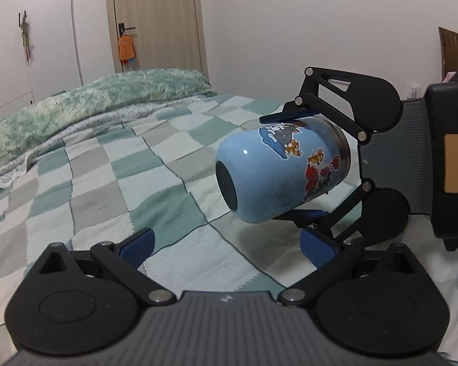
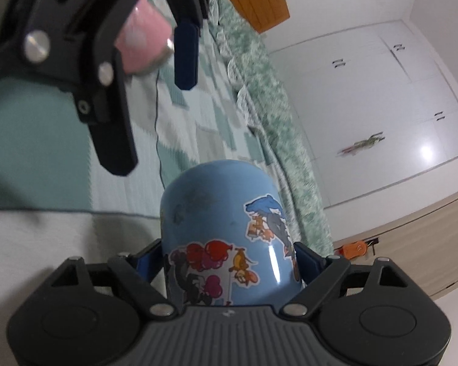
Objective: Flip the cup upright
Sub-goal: 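Close the right tool on the blue cup's body and lift it, then release the blue cup from the right tool while the left tool grasps it, then rotate the blue cup upright in the left tool, rim up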
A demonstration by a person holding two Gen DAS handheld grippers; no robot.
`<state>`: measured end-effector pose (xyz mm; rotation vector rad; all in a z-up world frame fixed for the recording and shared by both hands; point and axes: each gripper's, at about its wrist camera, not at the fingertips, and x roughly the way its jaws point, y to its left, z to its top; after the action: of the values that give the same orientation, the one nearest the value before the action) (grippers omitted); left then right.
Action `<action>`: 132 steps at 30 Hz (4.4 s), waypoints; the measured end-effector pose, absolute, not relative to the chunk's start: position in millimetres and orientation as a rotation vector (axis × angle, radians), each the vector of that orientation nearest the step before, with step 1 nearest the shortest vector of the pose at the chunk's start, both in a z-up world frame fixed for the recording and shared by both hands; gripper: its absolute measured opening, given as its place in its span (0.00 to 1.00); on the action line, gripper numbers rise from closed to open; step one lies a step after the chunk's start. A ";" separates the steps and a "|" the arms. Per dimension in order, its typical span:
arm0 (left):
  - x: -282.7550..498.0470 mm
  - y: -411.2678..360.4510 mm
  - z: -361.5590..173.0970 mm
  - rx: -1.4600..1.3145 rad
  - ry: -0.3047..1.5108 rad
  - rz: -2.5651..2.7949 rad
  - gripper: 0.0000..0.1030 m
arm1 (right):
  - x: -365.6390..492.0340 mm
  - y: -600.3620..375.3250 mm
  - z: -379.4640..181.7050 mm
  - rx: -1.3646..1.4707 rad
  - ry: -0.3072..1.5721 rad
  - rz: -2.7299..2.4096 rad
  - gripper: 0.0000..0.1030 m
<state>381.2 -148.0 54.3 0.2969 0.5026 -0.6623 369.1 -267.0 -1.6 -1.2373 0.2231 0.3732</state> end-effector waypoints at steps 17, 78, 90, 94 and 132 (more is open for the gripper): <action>200.4 -81.4 94.0 0.284 0.480 -0.554 1.00 | 191.5 -199.8 52.3 -1.174 0.083 0.532 0.85; 213.0 -102.4 30.1 0.830 0.683 -0.679 1.00 | 129.4 -233.9 26.0 -0.128 0.585 0.254 1.00; 245.8 -110.7 26.6 0.661 0.876 -0.504 0.91 | 141.6 -236.3 14.9 -0.116 0.585 0.306 1.00; 238.4 -114.3 35.0 0.599 0.958 -0.386 0.85 | 144.7 -239.4 15.9 -0.113 0.569 0.334 1.00; 241.2 -83.9 29.1 0.141 1.081 -0.115 0.82 | 154.8 -251.5 18.1 -0.077 0.521 0.358 1.00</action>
<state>241.2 -83.9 29.1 0.1408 1.0806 -0.1153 154.8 -251.5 18.1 -0.0770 0.5213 0.3581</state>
